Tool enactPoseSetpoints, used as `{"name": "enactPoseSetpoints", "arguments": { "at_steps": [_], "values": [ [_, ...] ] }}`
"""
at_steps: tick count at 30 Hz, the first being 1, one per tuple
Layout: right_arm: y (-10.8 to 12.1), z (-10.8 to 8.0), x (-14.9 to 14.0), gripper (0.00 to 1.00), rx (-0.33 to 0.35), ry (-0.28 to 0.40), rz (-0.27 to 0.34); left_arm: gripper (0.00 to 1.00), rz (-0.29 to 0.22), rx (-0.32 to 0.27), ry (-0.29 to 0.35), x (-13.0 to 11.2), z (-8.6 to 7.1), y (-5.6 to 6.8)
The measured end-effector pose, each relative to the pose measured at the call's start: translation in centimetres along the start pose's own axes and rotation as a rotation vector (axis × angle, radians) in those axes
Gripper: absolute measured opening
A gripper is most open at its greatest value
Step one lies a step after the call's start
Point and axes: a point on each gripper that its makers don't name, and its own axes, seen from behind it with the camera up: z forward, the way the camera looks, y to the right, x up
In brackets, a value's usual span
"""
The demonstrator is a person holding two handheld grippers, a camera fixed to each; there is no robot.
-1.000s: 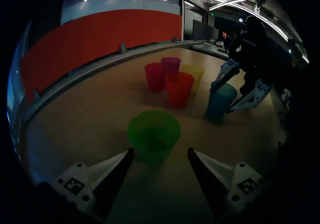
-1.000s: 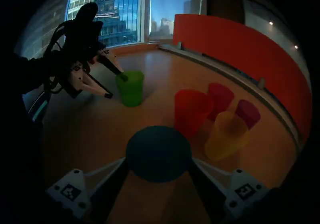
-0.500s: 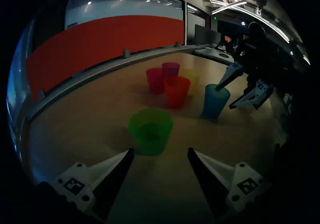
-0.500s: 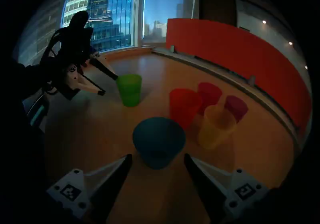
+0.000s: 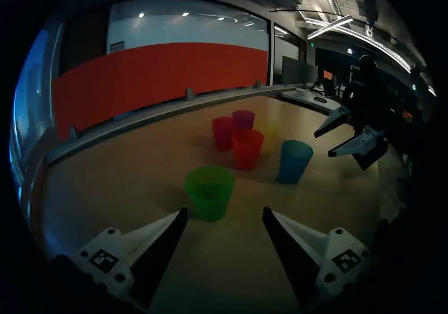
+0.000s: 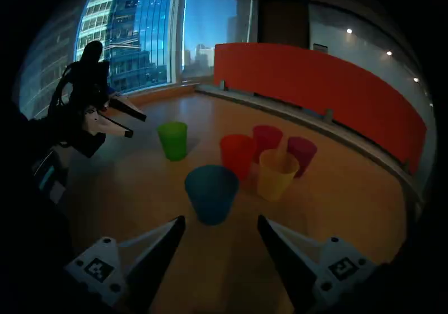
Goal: Pour water
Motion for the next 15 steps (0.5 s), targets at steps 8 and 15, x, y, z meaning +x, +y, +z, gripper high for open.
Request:
{"name": "enactPoseSetpoints", "arguments": {
  "at_steps": [8,15],
  "values": [
    [0.5,-2.1,1.0,1.00,-0.058,0.062,-0.001,1.00,-0.047,0.049,0.075,1.2,-1.3,-0.6],
    [1.7,-3.1,3.4,1.00,-0.119,0.140,0.036,1.00,-0.058,0.106,0.140,2.4,-2.3,-1.3]
  ]
}}
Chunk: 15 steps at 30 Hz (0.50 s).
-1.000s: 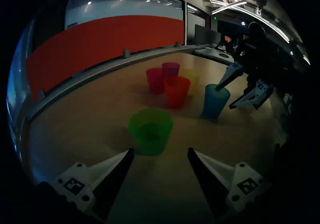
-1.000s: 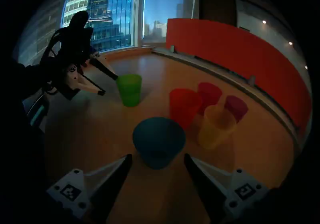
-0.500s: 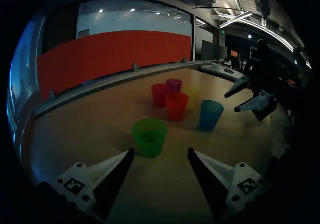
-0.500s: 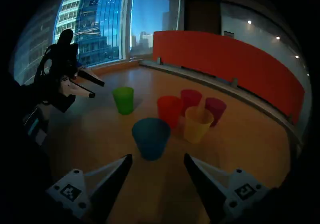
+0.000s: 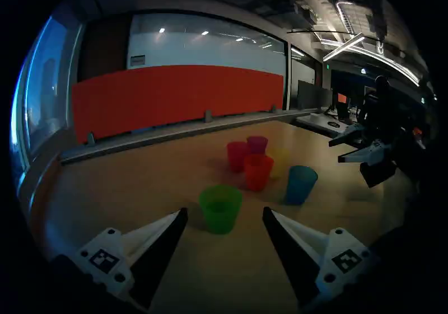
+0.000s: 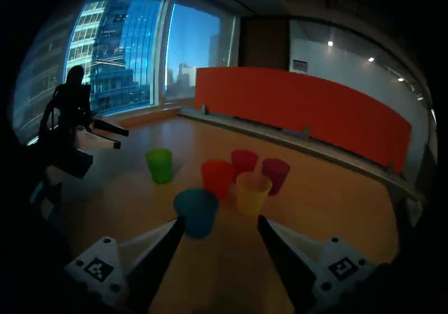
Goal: Pour water
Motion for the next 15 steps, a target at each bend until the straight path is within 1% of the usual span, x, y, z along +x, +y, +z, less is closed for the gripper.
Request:
{"name": "enactPoseSetpoints", "arguments": {
  "at_steps": [8,15],
  "values": [
    [2.2,-0.2,3.4,1.00,-0.104,0.094,0.020,1.00,0.012,0.060,0.075,2.2,-0.7,-0.4],
    [4.1,-0.5,5.2,1.00,-0.216,0.159,0.011,1.00,-0.010,0.123,0.147,4.1,-1.4,-1.0]
  ]
}}
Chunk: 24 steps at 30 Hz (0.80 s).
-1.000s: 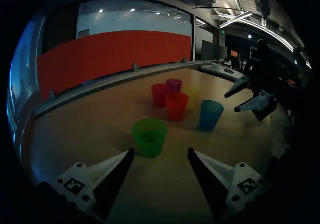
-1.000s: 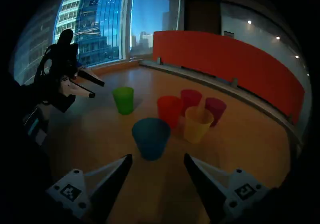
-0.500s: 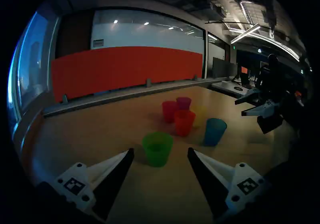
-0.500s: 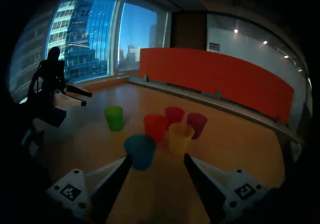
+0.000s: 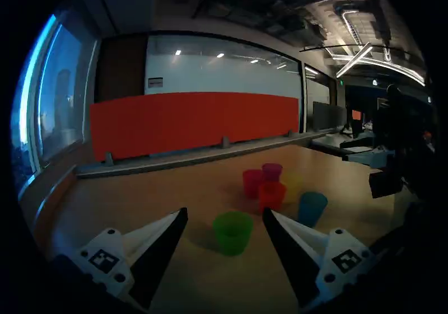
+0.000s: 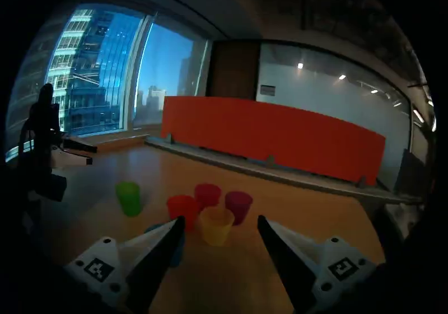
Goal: Pour water
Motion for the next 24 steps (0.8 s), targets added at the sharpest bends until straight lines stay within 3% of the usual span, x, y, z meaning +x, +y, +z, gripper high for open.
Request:
{"name": "enactPoseSetpoints", "arguments": {
  "at_steps": [11,24],
  "values": [
    [2.3,0.3,2.2,1.00,-0.133,0.105,0.052,1.00,-0.080,0.125,0.122,3.0,-0.4,-2.1],
    [5.4,-0.3,3.0,1.00,-0.323,0.173,0.071,1.00,-0.069,0.272,0.192,3.7,-0.8,-4.1]
  ]
}}
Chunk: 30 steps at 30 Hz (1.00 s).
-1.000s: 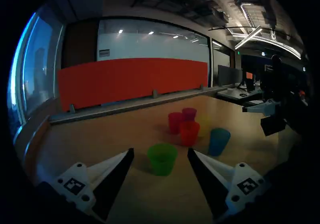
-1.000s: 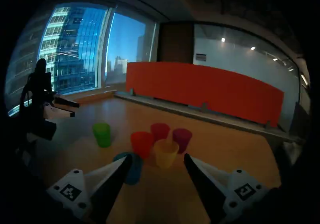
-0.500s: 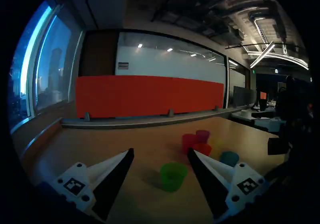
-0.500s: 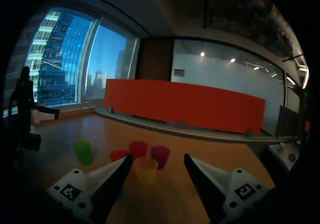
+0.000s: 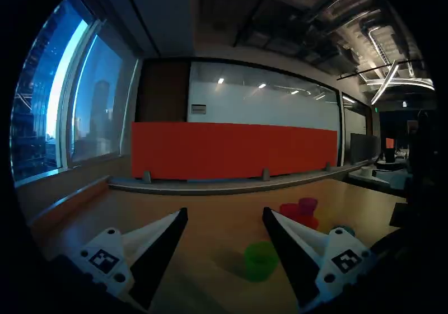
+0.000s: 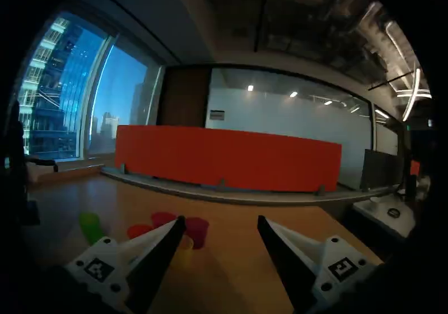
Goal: Pour water
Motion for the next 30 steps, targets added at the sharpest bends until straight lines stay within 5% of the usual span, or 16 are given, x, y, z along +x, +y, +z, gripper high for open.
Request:
{"name": "enactPoseSetpoints", "arguments": {
  "at_steps": [13,30],
  "values": [
    [1.8,-0.3,1.2,1.00,-0.113,0.065,0.032,1.00,0.033,0.122,0.029,-0.1,0.3,-2.1],
    [2.6,1.0,0.7,1.00,-0.127,0.049,0.072,1.00,0.147,0.210,0.073,-1.1,0.7,-3.4]
  ]
}}
